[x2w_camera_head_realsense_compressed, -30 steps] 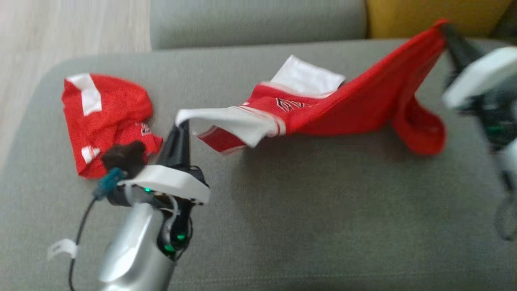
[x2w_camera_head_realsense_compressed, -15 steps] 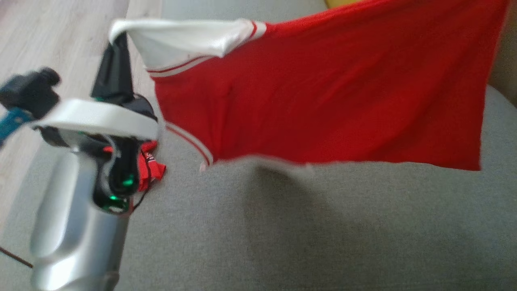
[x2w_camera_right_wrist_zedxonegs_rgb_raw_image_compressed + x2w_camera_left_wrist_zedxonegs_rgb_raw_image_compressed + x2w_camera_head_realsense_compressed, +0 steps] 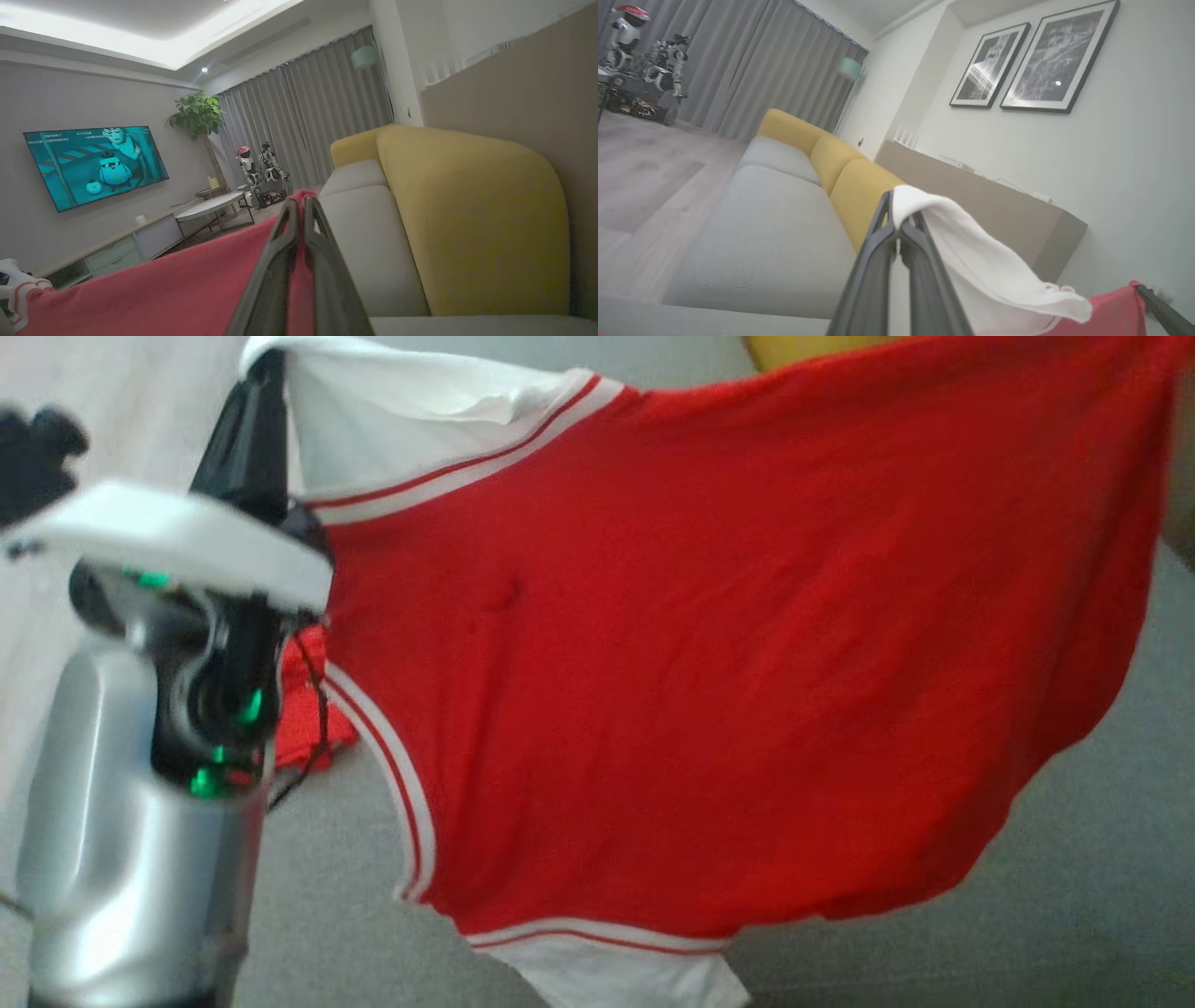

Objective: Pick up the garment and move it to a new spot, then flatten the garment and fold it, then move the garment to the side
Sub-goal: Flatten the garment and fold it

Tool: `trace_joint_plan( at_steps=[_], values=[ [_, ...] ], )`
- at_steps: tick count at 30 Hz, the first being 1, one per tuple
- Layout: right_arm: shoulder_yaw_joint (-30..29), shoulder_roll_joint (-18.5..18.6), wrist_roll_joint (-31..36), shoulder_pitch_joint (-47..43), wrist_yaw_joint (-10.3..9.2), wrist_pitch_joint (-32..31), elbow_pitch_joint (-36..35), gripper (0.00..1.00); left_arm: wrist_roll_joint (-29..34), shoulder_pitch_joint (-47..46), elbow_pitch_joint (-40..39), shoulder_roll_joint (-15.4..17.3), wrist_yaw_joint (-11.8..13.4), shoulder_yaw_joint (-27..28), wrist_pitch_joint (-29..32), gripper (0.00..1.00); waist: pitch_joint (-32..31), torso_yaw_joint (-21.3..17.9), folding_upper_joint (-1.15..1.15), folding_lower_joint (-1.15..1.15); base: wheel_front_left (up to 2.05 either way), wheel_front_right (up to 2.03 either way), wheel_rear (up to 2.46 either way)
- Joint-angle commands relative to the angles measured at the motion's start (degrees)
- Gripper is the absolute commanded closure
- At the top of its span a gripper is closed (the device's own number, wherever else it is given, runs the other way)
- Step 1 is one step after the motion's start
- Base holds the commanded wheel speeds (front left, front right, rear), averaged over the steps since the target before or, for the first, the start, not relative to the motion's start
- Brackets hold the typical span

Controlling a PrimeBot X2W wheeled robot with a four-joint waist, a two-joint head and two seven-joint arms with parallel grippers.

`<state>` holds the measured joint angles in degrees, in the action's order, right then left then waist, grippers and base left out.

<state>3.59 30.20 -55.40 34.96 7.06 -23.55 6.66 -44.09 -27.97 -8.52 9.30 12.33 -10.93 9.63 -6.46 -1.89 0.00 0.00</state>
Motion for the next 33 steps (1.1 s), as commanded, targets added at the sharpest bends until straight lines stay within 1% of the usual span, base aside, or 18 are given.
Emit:
trace_joint_plan(
  at_steps=[1,3,5,8,10,12,13,15,18,21,23,24,25,28,31,33],
  values=[
    [-0.12,-1.04,1.26,3.53,0.43,-1.00,-0.26,1.00,-0.44,-6.76,0.35,1.37,0.11,1.73,1.05,1.00,2.68,-0.42,0.00,0.00,0.00,0.00,0.00],
    [-0.05,-3.32,3.04,6.34,0.43,-1.99,2.20,1.00,-1.54,-10.51,4.21,0.78,-0.13,1.47,2.54,1.00,5.30,-0.59,0.00,0.00,0.00,0.00,0.00],
    [0.74,-4.92,5.59,10.93,0.43,-2.43,4.76,1.00,-1.03,-16.10,8.46,1.03,-0.86,0.90,3.29,1.00,9.29,-0.68,0.00,0.00,0.00,0.00,0.00],
    [1.77,-7.15,9.81,20.78,0.43,0.15,9.69,1.00,0.46,-26.94,15.92,1.14,-2.48,0.43,2.41,1.00,15.79,-0.56,0.00,0.00,0.00,0.00,0.00],
    [1.69,-8.50,11.99,27.66,0.43,4.09,14.03,1.00,1.58,-34.47,21.67,0.72,-3.65,0.49,0.13,1.00,19.00,-0.16,0.00,0.00,0.00,0.00,0.00],
    [1.55,-8.95,13.65,34.16,0.43,8.58,18.11,1.00,2.02,-41.88,26.99,-0.52,-4.98,0.90,-3.09,1.00,21.70,0.76,0.00,0.00,0.00,0.00,0.00],
    [1.51,-8.43,15.24,39.52,0.43,13.55,21.87,1.00,2.32,-48.20,31.86,-2.01,-6.68,1.32,-7.58,1.00,23.48,2.25,0.00,0.00,0.00,0.00,0.00],
    [2.22,-8.32,15.44,43.46,0.43,17.91,25.04,1.00,1.66,-52.74,36.45,-3.42,-7.98,2.09,-11.59,1.00,24.53,3.25,0.00,0.00,0.00,0.00,0.00],
    [4.85,-7.89,14.89,46.96,0.43,23.22,28.08,1.00,1.82,-57.33,41.66,-4.42,-10.02,1.74,-16.01,1.00,26.10,4.13,0.00,0.00,0.00,0.00,0.00],
    [9.51,-7.64,12.70,47.11,0.43,26.95,29.07,1.00,2.73,-59.05,45.34,-4.87,-12.22,0.39,-19.36,1.00,27.59,4.57,0.00,0.00,0.00,0.00,0.00],
    [16.10,-6.40,13.14,45.37,0.43,28.53,27.76,1.00,2.97,-58.68,47.16,-5.10,-13.61,-0.69,-20.11,1.00,28.98,4.61,0.00,0.00,0.00,0.00,0.00],
    [18.17,-6.12,12.13,43.82,0.43,29.55,27.60,1.00,3.07,-57.71,48.02,-5.21,-14.46,-1.43,-20.27,1.00,29.31,4.67,0.00,0.00,0.00,0.00,0.00],
    [18.17,-6.12,12.13,43.82,0.43,29.55,27.60,1.00,3.07,-57.71,48.02,-5.21,-14.46,-1.43,-20.27,1.00,29.31,4.67,0.00,0.00,0.00,0.00,0.00],
    [22.38,-5.60,7.77,37.93,0.43,31.60,28.41,1.00,4.26,-52.87,50.54,-5.38,-16.29,-4.37,-20.68,1.00,29.42,5.02,0.00,0.00,0.00,0.00,0.00],
    [25.45,-5.25,4.05,31.99,0.43,32.07,30.96,1.00,5.74,-46.92,52.37,-4.67,-17.35,-6.86,-21.41,1.00,28.86,5.16,0.00,0.00,0.00,0.00,0.00],
    [26.22,-5.58,1.02,28.43,0.43,31.66,33.54,1.00,6.06,-42.60,53.24,-4.13,-17.82,-7.82,-21.92,1.00,27.99,5.17,0.00,0.00,0.00,0.00,0.00]
  ],
)
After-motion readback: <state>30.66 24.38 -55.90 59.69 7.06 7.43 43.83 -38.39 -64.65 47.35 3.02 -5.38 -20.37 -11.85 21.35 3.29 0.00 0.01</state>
